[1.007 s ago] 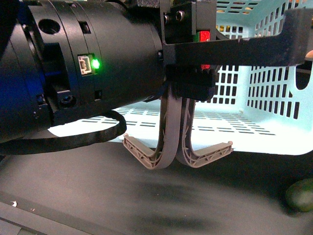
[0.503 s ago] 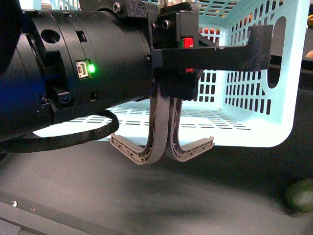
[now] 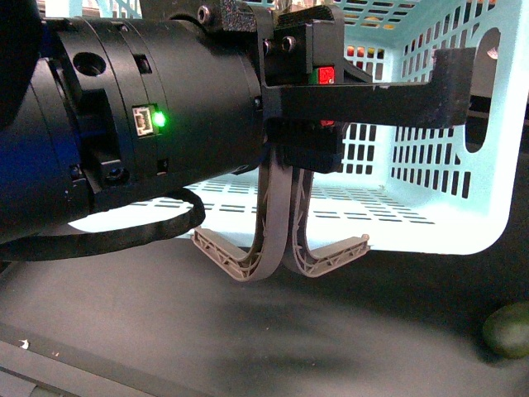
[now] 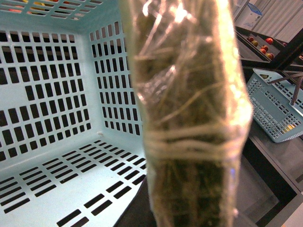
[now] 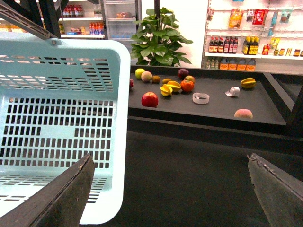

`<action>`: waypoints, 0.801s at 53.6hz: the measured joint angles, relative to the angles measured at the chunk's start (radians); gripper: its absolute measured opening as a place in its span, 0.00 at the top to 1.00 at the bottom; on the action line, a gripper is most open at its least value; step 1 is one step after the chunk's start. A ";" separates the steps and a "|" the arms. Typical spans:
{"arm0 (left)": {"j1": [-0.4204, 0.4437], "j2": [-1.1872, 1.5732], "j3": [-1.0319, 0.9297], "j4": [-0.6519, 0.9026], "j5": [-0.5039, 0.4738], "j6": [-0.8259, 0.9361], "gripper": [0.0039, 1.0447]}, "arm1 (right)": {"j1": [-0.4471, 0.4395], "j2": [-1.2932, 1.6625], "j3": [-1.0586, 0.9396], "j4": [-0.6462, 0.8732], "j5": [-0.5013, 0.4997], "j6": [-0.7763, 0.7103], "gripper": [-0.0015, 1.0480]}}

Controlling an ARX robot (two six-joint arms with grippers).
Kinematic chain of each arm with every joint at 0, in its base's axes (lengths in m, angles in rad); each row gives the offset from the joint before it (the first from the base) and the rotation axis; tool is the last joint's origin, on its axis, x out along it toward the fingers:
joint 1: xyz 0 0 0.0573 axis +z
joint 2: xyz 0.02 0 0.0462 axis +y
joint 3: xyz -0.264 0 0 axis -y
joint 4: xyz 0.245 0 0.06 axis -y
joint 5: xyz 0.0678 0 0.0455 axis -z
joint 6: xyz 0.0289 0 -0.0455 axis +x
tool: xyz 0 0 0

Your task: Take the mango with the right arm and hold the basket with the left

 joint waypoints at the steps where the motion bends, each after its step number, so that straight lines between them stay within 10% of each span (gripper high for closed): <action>1: 0.000 0.000 0.000 0.000 0.000 0.000 0.94 | 0.000 0.000 0.000 0.000 0.000 0.000 0.08; 43: 0.000 0.000 0.000 0.000 0.000 0.000 0.94 | 0.000 0.000 0.000 0.000 0.000 0.000 0.08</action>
